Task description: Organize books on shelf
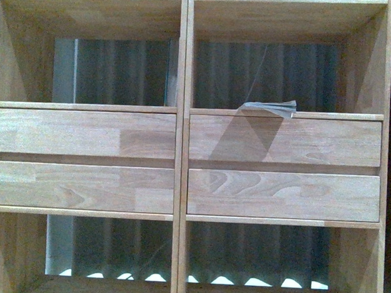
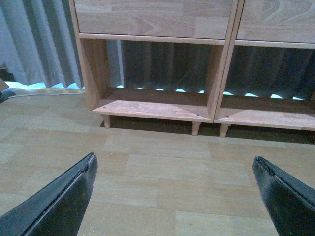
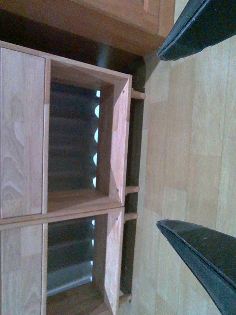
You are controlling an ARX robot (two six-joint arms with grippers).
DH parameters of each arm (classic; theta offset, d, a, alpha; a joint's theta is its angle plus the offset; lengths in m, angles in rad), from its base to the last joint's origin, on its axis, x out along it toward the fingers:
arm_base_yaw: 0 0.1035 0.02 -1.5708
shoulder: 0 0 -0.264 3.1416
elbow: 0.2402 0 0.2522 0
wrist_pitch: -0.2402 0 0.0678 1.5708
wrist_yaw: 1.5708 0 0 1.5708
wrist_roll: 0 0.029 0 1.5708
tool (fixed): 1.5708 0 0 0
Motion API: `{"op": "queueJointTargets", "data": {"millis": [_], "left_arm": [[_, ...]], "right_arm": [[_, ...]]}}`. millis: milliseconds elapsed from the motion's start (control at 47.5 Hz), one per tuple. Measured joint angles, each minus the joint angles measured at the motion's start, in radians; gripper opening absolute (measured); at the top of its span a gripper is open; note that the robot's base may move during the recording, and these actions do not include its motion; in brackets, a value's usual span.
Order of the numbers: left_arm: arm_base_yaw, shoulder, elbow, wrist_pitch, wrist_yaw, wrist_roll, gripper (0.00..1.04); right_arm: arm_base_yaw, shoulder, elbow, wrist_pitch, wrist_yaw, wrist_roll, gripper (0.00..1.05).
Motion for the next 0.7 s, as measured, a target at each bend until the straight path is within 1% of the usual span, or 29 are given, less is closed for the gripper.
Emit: {"op": "queueJointTargets", "data": {"millis": [695], "left_arm": [[0.000, 0.000, 0.000, 0.000, 0.000, 0.000, 0.97]], "right_arm": [[0.000, 0.000, 0.000, 0.000, 0.001, 0.000, 0.98]]}}
